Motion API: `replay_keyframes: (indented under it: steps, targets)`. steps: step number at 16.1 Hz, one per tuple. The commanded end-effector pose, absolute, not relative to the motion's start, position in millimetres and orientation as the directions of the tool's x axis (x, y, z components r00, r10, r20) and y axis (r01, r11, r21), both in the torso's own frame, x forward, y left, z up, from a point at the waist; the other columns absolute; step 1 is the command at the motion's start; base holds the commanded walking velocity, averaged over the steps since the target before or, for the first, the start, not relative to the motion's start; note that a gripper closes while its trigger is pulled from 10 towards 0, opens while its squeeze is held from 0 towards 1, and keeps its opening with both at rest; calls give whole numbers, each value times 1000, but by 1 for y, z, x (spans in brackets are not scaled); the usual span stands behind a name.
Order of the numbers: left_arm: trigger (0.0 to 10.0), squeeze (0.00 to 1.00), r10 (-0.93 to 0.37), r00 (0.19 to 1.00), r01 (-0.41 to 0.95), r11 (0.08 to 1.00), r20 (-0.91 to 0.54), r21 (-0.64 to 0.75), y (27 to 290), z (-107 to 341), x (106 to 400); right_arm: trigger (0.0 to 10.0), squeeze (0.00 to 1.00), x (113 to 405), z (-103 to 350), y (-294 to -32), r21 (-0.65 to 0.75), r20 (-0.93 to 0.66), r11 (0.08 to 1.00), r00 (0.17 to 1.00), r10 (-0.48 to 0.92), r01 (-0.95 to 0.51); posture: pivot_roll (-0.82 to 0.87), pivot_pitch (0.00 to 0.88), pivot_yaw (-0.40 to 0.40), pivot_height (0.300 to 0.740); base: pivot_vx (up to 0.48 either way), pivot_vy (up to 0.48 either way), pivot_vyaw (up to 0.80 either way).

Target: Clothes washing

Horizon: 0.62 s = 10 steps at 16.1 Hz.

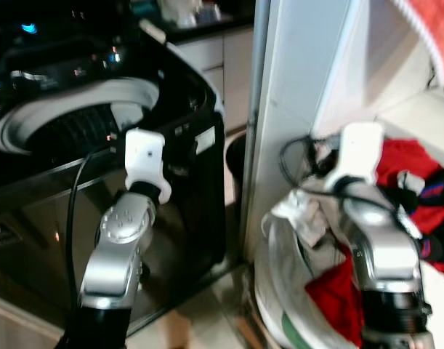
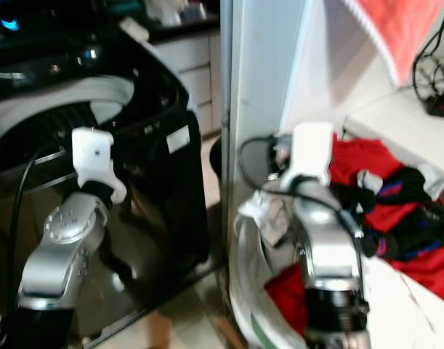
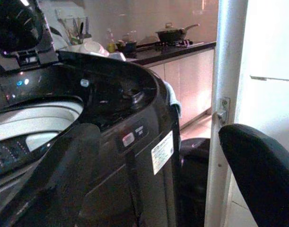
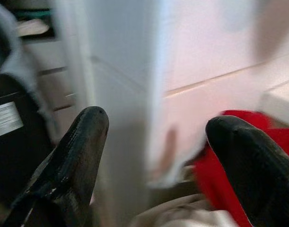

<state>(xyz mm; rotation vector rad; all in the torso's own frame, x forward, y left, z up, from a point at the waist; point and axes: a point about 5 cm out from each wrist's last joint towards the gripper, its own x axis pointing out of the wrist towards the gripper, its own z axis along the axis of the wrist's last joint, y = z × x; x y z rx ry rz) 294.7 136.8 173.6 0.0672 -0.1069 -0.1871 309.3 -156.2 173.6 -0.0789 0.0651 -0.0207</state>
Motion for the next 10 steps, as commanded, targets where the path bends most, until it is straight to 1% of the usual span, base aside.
replay_keyframes:
  steps: [1, 7, 8, 9, 10]
  targets:
    - [10000, 0, -174, 980, 166, 982, 96, 86, 142, 172, 294, 10000, 0, 305, 176, -150, -75, -70, 997, 997, 14, -19, -75, 0, 56, 740, 0, 476, -513]
    - [10000, 0, -164, 983, 156, 984, 82, 90, 143, 168, 293, 10000, 0, 300, 170, -148, -76, -120, 996, 992, 31, -40, -80, 0, 51, 740, 0, 476, -756]
    - [10000, 0, -177, 980, 161, 974, 89, 162, 141, 169, 293, 10000, 0, 299, 169, -149, -80, -125, 996, 992, 27, -37, -80, 0, 50, 740, 0, 0, -788]
    - [10000, 0, -171, 982, 155, 973, 85, 169, 140, 169, 292, 10000, 0, 298, 169, -149, -81, -128, 996, 992, 22, -33, -80, 0, 50, 740, 0, -281, -744]
    - [10000, 0, -174, 981, 157, 973, 92, 168, 139, 169, 292, 10000, 0, 298, 168, -150, -101, -131, 994, 991, 21, -35, -80, 0, 50, 740, 0, -480, 0]
